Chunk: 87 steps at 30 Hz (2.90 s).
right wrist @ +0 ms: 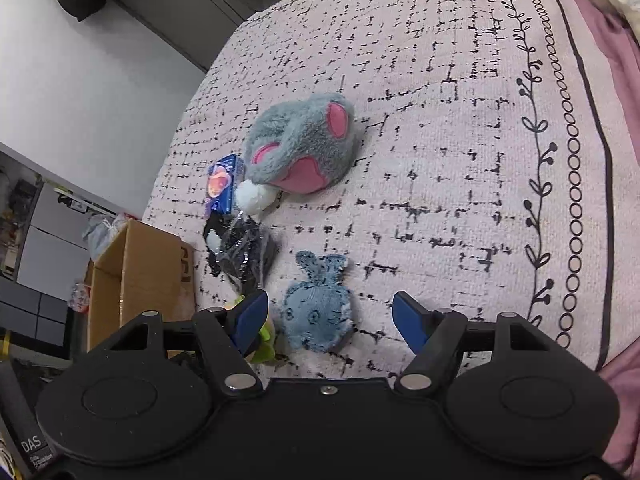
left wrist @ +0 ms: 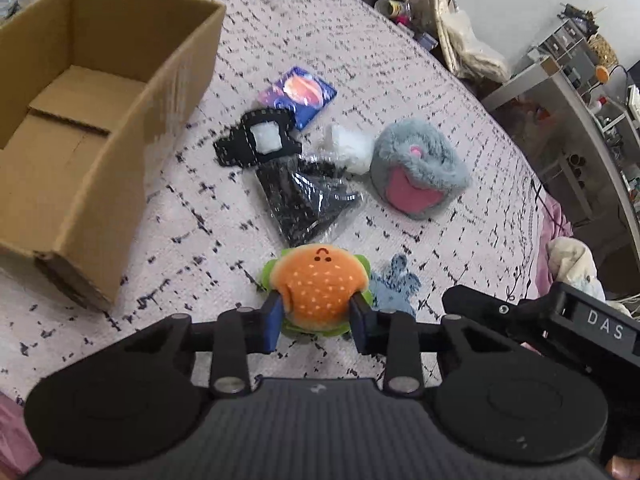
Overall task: Organize soft objects
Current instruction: 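Move left tool to orange burger plush while right tool moves to blue bunny plush, then close left tool on burger plush while right tool closes on bunny plush, then carry burger with left tool into box while right tool drops bunny in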
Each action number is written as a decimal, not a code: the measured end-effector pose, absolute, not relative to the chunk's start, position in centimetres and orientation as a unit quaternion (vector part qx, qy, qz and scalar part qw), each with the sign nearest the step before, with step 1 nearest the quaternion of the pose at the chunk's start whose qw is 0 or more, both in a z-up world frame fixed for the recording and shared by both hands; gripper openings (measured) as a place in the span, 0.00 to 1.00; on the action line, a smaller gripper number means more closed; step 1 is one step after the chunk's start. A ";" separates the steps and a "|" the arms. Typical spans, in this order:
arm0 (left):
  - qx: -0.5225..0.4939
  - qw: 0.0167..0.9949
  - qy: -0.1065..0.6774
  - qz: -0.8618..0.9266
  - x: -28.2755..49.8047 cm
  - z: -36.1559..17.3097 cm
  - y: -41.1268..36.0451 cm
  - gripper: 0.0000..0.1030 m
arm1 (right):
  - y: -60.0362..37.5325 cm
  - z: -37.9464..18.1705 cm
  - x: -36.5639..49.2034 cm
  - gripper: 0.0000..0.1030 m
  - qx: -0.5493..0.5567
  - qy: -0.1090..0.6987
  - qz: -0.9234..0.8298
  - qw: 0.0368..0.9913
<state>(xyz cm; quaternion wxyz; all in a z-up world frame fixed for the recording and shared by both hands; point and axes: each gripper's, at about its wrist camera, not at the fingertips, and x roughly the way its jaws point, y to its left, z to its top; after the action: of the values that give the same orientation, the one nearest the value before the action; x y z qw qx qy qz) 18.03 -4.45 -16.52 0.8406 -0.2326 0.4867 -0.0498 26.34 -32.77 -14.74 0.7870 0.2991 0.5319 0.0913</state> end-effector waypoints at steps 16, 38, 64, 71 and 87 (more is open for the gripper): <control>-0.236 0.862 0.447 -0.045 16.7 -14.1 -2.9 0.32 | -30.8 -15.8 26.9 0.59 0.277 0.542 0.092 0.788; -0.211 0.885 0.413 -0.050 14.4 -10.7 -0.9 0.32 | -29.0 -14.6 25.8 0.00 0.238 0.518 0.101 0.816; -0.175 0.913 0.365 -0.052 12.9 -5.1 2.7 0.32 | -28.8 -10.2 23.6 0.00 0.277 0.451 0.144 0.836; -0.171 0.915 0.364 -0.018 13.1 -4.7 5.9 0.32 | -27.5 -8.2 23.5 0.00 0.269 0.421 0.178 0.847; -0.177 0.903 0.384 0.070 14.4 -7.7 10.6 0.33 | -23.5 -5.3 24.9 0.00 0.279 0.388 0.228 0.848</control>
<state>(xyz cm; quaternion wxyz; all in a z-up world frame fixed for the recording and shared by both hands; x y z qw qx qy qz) 14.37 10.56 -7.73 0.9034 -0.1771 0.3841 0.0704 24.94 -23.51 -5.35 0.8484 0.2795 0.3875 0.2277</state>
